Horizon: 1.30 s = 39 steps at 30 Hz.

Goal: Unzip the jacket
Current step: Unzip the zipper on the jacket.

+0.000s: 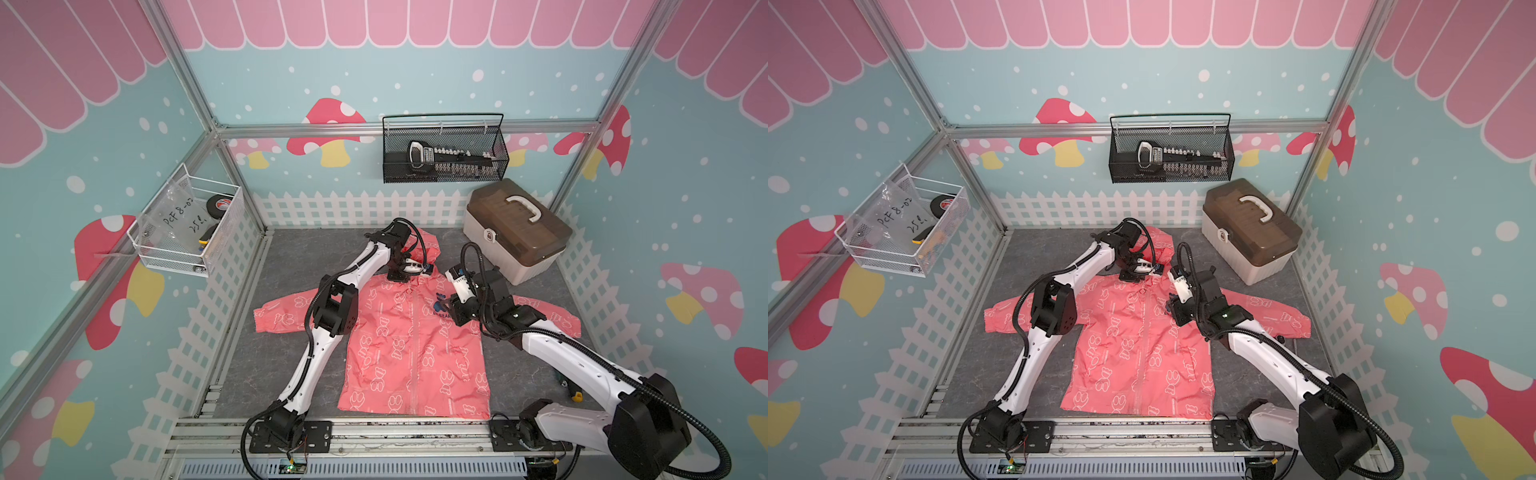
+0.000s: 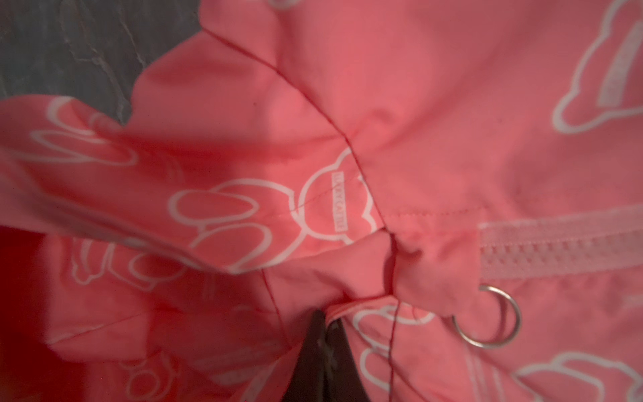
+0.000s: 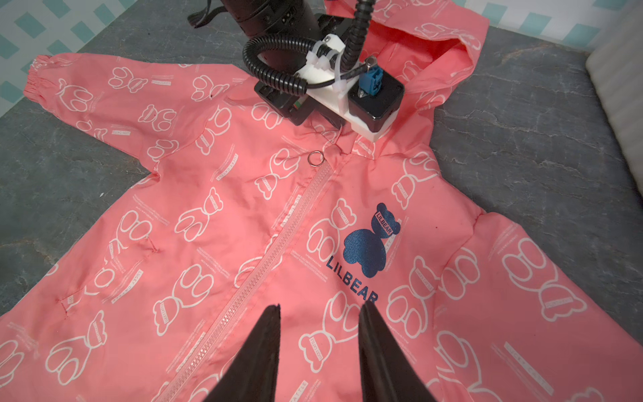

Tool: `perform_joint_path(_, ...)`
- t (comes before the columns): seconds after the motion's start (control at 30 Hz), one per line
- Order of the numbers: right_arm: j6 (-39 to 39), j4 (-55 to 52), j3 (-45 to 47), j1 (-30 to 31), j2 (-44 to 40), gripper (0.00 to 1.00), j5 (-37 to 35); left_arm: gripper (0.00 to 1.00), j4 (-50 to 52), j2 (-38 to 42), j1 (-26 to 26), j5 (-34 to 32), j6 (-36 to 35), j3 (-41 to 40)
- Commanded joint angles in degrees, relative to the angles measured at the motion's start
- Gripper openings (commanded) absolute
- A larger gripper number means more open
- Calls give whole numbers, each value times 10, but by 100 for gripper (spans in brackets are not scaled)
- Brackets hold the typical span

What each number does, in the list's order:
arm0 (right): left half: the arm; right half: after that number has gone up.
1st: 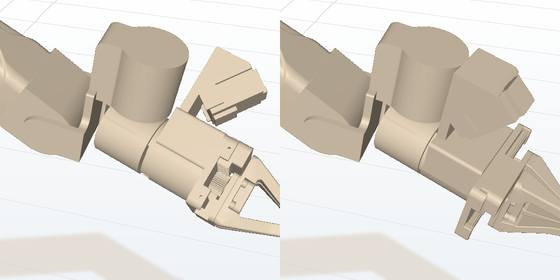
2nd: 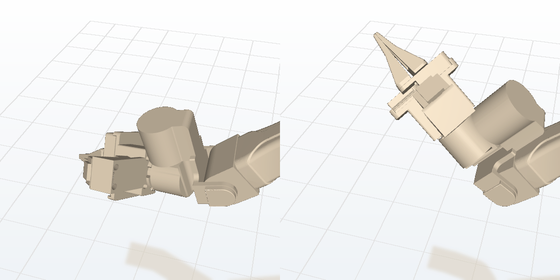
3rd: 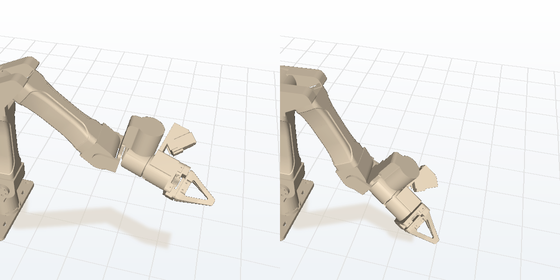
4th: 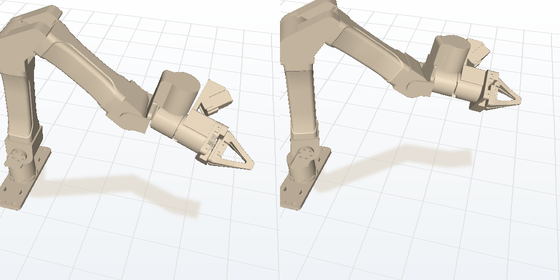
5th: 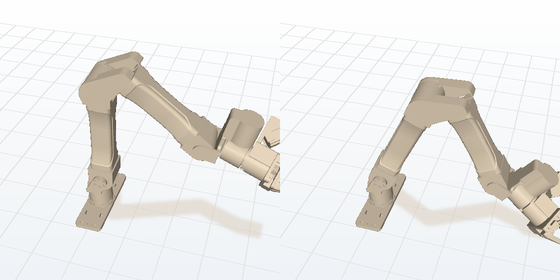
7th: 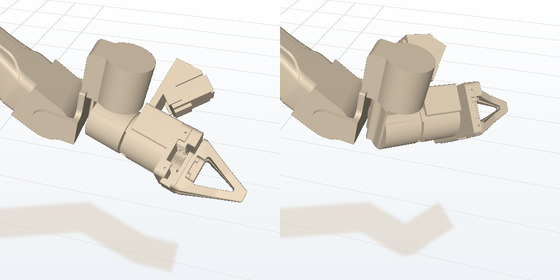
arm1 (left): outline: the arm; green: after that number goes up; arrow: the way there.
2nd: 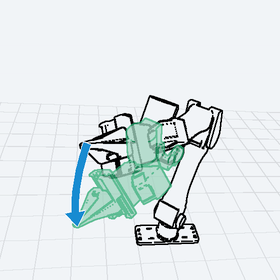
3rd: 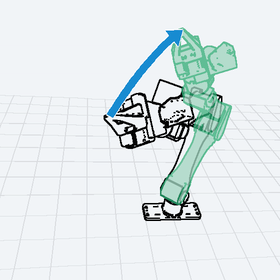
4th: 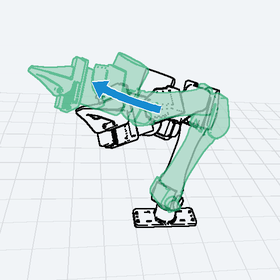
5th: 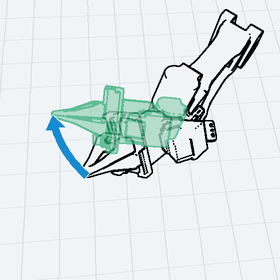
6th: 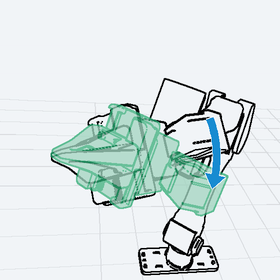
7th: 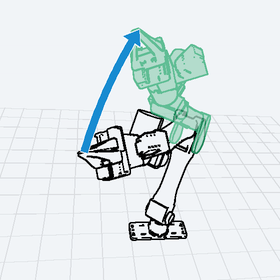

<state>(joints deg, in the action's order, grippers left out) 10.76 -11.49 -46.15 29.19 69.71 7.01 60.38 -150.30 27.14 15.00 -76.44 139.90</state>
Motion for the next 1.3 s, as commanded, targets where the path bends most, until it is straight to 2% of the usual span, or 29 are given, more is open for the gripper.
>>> perform_joint_path(0.0,-20,43,22,6,13,37,-11,0,-11,72,-1,15,21,-27)
perform_joint_path(0.1,-20,50,13,8,41,39,13,0,-11,119,-1,27,30,-68)
perform_joint_path(0.23,2,53,-16,14,91,47,41,0,-10,172,-2,44,44,-125)
perform_joint_path(0.4,72,55,-59,17,154,51,54,0,-11,228,-9,101,46,-191)
perform_joint_path(0.6,163,110,-67,23,178,53,76,0,-18,263,-11,130,45,-245)
perform_joint_path(0.8,219,111,-79,31,199,55,43,0,-59,296,-19,175,53,-303)
perform_joint_path(0.97,230,120,-87,41,230,55,32,0,-82,315,-31,212,60,-335)
perform_joint_path(1.27,247,162,-107,48,282,54,6,0,-88,320,-33,223,59,-345)
